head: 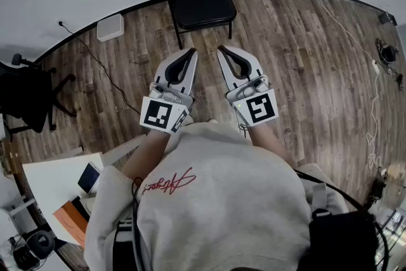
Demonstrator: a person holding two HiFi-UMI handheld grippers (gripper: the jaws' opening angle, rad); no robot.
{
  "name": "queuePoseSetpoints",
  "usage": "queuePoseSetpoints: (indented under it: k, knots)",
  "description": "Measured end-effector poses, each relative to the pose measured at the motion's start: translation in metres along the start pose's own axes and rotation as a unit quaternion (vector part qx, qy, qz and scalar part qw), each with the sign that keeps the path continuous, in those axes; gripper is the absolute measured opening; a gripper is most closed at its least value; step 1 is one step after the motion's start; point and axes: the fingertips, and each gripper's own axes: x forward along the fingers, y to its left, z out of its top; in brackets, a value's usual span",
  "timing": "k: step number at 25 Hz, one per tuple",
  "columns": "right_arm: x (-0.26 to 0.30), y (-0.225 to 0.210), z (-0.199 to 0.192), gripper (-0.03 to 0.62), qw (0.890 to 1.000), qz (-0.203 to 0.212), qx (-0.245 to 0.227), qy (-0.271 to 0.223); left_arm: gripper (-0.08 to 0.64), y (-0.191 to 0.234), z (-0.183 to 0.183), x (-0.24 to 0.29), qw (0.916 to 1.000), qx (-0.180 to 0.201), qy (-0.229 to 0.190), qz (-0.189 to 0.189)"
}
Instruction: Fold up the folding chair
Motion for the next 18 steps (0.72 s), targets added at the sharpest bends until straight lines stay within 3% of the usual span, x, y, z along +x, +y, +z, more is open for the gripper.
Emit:
queuePoseSetpoints:
  k: [13,18]
  knots:
    - [-0.006,0.005,0.004,0.017,1.0,0.002,-0.001,0.001,0.017,-0.003,-0.001,-0.003,0.9999,-0.01,0.002,0.005]
    - [-0.01,0.009,0.017,0.018,0.999,-0.002,-0.033,-0.019,0.017,-0.005,-0.001,-0.006,0.9999,-0.007,0.004,0.007]
